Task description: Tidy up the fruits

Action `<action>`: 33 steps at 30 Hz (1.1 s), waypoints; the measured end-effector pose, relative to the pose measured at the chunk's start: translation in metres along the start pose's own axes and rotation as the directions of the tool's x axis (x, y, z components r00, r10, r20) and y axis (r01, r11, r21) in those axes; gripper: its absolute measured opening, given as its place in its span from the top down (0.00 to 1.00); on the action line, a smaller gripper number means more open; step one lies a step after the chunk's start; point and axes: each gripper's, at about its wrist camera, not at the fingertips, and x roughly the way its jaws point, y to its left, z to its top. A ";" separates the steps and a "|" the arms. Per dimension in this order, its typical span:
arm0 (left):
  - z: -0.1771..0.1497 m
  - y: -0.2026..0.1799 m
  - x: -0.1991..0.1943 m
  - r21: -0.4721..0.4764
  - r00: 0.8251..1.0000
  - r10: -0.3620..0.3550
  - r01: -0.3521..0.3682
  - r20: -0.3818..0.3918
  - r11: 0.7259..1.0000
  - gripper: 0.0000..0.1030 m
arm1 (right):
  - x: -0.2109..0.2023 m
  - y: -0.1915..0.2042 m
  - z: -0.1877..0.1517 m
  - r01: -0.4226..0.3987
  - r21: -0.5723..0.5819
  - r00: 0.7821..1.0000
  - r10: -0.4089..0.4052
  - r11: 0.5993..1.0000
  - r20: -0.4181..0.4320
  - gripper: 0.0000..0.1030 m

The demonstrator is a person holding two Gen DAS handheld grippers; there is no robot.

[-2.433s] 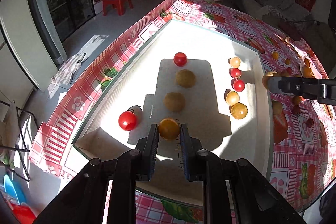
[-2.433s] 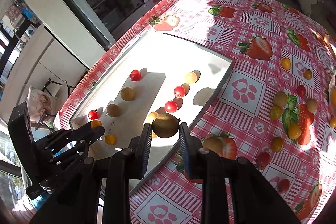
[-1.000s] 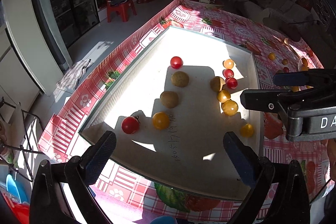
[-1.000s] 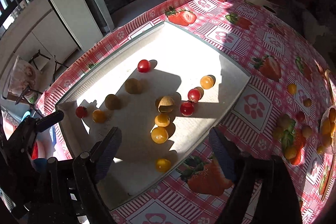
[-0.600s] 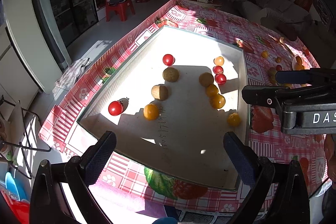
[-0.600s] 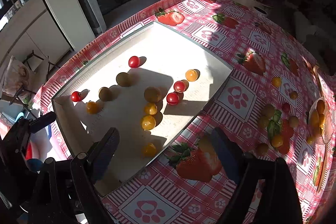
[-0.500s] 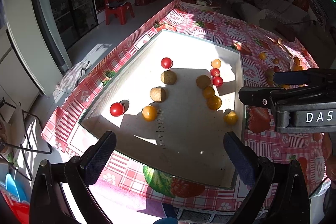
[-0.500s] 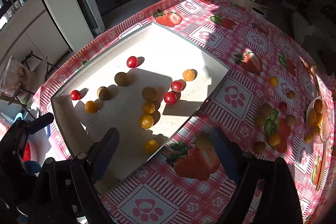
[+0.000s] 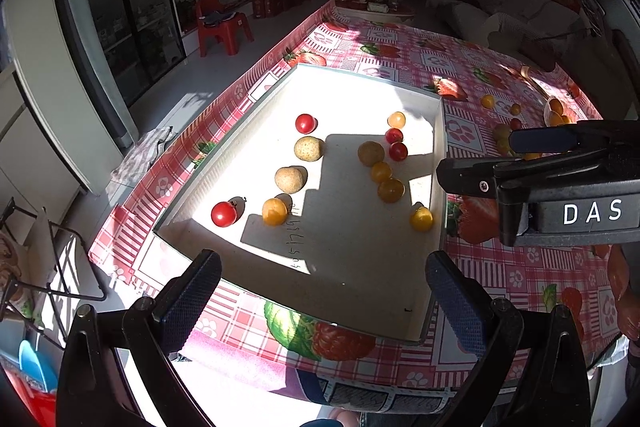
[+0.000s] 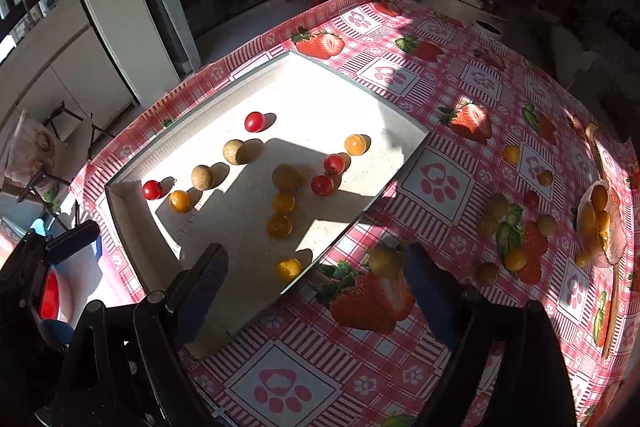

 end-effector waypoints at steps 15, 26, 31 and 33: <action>0.000 -0.009 -0.008 0.029 1.000 0.018 -0.019 0.009 0.999 0.00 | -0.004 -0.002 -0.005 -0.010 0.004 1.000 0.010 1.000 0.004 0.12; 0.001 -0.016 -0.006 0.049 0.999 0.046 -0.046 0.001 0.998 0.00 | -0.004 -0.001 -0.009 0.012 -0.012 1.000 -0.012 1.000 -0.001 0.12; 0.001 -0.016 -0.006 0.048 0.999 0.049 -0.049 0.001 0.998 0.00 | -0.003 -0.001 -0.008 0.011 -0.010 1.000 -0.011 1.000 -0.002 0.12; 0.001 -0.016 -0.006 0.051 0.999 0.051 -0.051 0.001 0.997 0.00 | -0.003 -0.001 -0.009 0.010 -0.011 1.000 -0.010 1.000 -0.001 0.12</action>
